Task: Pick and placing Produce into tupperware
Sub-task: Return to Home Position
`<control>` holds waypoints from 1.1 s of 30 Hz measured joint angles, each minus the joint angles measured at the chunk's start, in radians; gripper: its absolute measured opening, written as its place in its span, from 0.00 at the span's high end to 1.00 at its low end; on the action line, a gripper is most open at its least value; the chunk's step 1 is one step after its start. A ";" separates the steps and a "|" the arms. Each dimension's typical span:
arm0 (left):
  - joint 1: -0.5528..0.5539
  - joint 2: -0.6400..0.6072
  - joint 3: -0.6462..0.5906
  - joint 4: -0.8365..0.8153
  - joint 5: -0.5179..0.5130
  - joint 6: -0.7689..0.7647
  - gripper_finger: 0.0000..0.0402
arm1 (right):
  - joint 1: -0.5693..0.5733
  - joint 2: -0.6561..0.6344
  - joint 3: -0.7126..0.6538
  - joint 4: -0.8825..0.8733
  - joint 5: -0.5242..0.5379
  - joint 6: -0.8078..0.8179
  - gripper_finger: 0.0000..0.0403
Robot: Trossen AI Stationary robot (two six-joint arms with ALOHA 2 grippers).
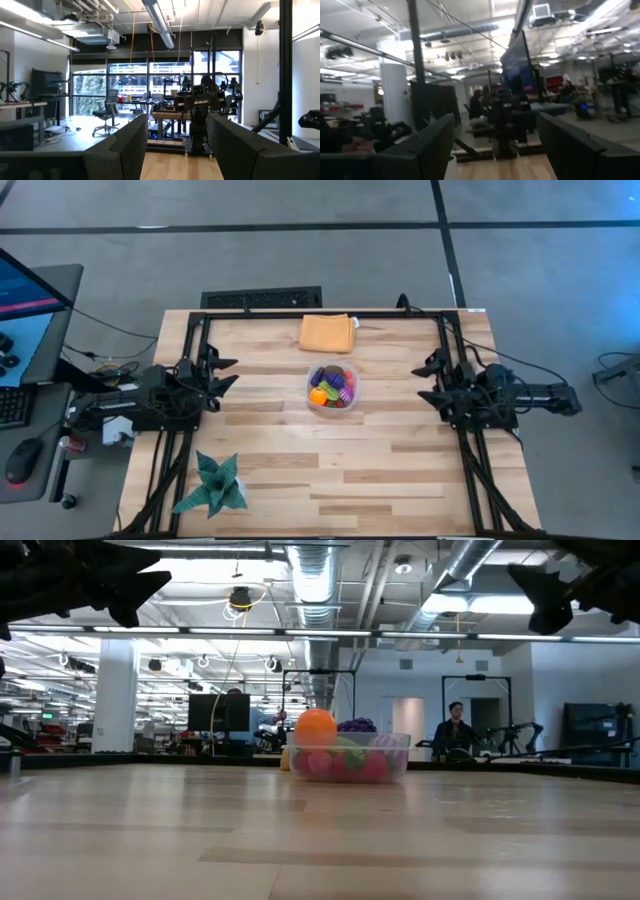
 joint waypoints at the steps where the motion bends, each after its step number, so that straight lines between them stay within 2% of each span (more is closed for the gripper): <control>1: 0.000 0.000 0.000 -0.001 0.000 -0.001 0.52 | 0.000 0.000 0.000 -0.015 0.008 -0.001 0.24; 8: 0.000 0.000 0.000 -0.058 0.000 -0.013 0.52 | 0.023 0.000 0.000 -0.154 0.106 0.012 0.24; 14: 0.000 0.000 0.000 -0.111 0.002 -0.032 0.52 | 0.075 0.000 0.000 -0.266 0.123 0.111 0.24; 19: 0.000 0.000 0.000 -0.150 0.002 -0.019 0.52 | 0.113 0.001 0.000 -0.356 0.232 0.111 0.24; 25: 0.000 0.000 0.000 -0.256 0.057 0.008 0.52 | 0.126 0.004 0.000 -0.356 0.237 0.013 0.24; 33: 0.000 -0.001 0.000 -0.286 0.100 0.052 0.52 | 0.061 0.004 0.000 -0.356 0.237 0.046 0.24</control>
